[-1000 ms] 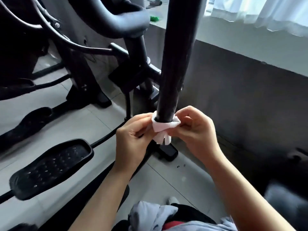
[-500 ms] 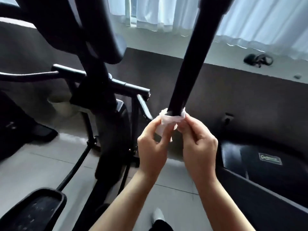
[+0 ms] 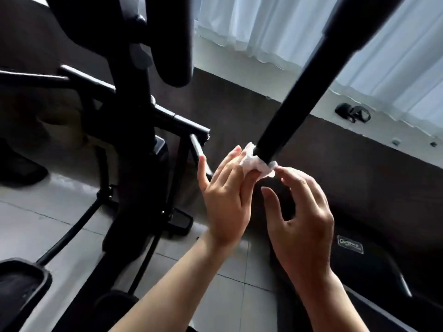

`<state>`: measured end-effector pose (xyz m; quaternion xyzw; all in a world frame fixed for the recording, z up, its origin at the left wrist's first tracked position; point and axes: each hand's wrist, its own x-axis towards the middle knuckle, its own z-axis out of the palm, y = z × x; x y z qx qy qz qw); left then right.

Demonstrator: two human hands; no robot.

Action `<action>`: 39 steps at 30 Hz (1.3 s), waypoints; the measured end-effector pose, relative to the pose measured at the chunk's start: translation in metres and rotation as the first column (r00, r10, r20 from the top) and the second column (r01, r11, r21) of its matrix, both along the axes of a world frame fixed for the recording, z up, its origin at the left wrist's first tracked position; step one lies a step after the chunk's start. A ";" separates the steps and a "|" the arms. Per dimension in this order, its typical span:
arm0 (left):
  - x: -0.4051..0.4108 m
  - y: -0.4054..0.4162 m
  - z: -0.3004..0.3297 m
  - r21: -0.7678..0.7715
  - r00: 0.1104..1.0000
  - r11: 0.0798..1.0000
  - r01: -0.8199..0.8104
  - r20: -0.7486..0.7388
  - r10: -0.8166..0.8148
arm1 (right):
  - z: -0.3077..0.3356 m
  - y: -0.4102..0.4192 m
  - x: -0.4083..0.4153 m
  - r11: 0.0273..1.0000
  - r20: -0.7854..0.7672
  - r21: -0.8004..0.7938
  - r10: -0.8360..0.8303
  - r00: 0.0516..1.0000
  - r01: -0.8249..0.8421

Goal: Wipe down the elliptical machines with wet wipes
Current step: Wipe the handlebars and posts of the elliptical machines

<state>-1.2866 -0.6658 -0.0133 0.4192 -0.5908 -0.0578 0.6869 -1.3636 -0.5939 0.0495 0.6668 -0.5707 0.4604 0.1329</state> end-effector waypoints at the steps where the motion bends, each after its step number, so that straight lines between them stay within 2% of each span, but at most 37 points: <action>1: 0.002 0.000 -0.016 0.000 1.000 1.000 0.003 0.012 -0.003 | -0.006 0.001 0.001 1.000 -0.021 0.003 -0.024 0.999 0.024; 4: 0.008 -0.005 -0.063 0.063 0.999 0.998 0.000 0.052 -0.004 | -0.019 0.003 0.007 0.999 -0.114 -0.024 -0.046 0.992 0.043; 6: 0.015 -0.014 -0.086 0.127 0.998 0.992 -0.004 0.063 -0.004 | -0.024 0.003 0.010 0.999 -0.266 -0.033 -0.020 0.964 0.011; 10: 0.030 -0.020 -0.098 0.257 0.984 0.959 0.120 0.096 -0.149 | -0.026 0.001 0.006 0.994 -0.500 0.058 0.108 0.859 -0.091; 11: 0.034 -0.016 -0.093 0.295 0.972 0.933 0.205 0.047 -0.228 | -0.024 0.000 0.002 0.992 -0.545 0.060 0.122 0.830 -0.107; 12: 0.036 -0.011 -0.086 0.339 0.946 0.885 0.319 -0.064 -0.317 | -0.021 -0.002 -0.002 0.992 -0.579 0.052 0.127 0.805 -0.119; 14: 0.034 0.001 -0.072 0.350 0.828 0.761 0.547 -0.362 -0.429 | -0.013 -0.009 -0.009 0.990 -0.623 0.021 0.122 0.773 -0.139; 15: 0.029 0.006 -0.064 0.320 0.780 0.738 0.594 -0.455 -0.430 | -0.007 -0.014 -0.012 0.988 -0.641 -0.002 0.117 0.758 -0.154; 17: 0.010 0.012 -0.050 0.265 0.789 0.798 0.541 -0.489 -0.372 | 0.004 -0.023 -0.012 0.982 -0.685 -0.043 0.105 0.720 -0.185; 20: -0.014 -0.001 -0.047 0.306 0.891 0.896 0.320 -0.420 -0.175 | 0.015 -0.038 -0.012 0.976 -0.752 -0.041 0.111 0.649 -0.214; 23: -0.012 -0.028 -0.077 0.327 0.907 0.912 0.247 -0.410 -0.099 | 0.009 -0.058 -0.019 0.979 -0.838 -0.082 0.034 0.544 -0.186; 27: 0.005 -0.068 -0.106 0.427 0.824 0.822 0.376 -0.561 -0.085 | -0.003 -0.072 -0.022 0.976 -0.875 -0.172 -0.088 0.476 -0.136; 32: 0.032 -0.120 -0.115 0.496 0.820 0.700 0.514 -0.524 -0.231 | -0.005 -0.073 -0.023 0.968 -0.884 -0.219 -0.145 0.445 -0.119; 34: 0.039 -0.133 -0.114 0.456 0.733 0.621 0.638 -0.608 -0.307 | -0.007 -0.074 -0.022 0.964 -0.877 -0.240 -0.166 0.451 -0.111; 36: 0.039 -0.133 -0.108 0.422 0.652 0.567 0.707 -0.699 -0.293 | -0.009 -0.075 -0.021 0.964 -0.866 -0.246 -0.171 0.470 -0.103; 39: 0.030 -0.095 -0.091 0.391 0.610 0.565 0.726 -0.746 -0.267 | -0.011 -0.075 -0.020 0.962 -0.858 -0.252 -0.174 0.483 -0.101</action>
